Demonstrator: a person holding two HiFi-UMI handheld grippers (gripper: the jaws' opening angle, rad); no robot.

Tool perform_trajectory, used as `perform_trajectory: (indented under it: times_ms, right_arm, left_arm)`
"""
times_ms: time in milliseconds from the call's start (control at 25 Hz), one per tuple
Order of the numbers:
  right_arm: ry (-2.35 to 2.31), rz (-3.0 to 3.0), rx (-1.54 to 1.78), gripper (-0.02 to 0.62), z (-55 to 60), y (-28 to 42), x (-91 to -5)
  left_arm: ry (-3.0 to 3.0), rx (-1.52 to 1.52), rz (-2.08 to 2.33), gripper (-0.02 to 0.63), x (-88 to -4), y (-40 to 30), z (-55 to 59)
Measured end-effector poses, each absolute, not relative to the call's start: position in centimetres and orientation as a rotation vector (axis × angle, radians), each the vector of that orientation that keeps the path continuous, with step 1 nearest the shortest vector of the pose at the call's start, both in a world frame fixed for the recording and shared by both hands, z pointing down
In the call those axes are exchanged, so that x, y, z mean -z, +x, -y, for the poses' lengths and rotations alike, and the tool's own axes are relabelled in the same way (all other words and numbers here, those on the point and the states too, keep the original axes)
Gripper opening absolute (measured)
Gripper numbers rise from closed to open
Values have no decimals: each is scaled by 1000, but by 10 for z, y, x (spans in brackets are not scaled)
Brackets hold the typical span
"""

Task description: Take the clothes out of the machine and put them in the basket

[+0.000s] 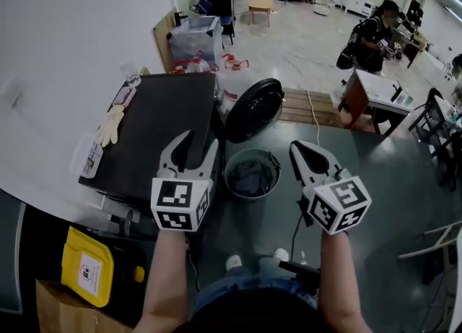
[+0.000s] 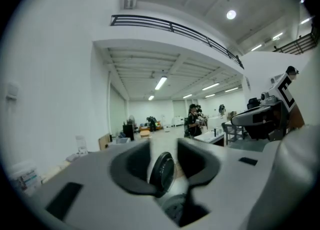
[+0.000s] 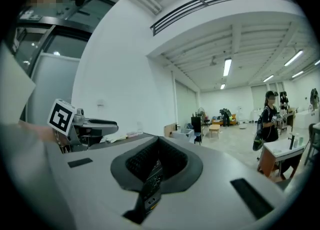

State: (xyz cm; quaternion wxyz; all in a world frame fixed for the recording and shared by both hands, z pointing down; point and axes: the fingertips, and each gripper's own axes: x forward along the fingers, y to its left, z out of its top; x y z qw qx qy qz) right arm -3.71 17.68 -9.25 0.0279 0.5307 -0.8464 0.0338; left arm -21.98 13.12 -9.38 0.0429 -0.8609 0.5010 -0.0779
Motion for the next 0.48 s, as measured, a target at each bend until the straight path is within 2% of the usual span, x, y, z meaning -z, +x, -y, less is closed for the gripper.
perform_trajectory:
  times_ms: [40, 480]
  right_arm:
    - [1647, 2602, -71, 3, -181, -39, 96]
    - [1657, 2542, 141, 3, -214, -29, 119]
  left_arm:
    - [-2614, 198, -1521, 10, 101, -223, -136]
    - [-2460, 128, -1469, 0, 131, -215, -168]
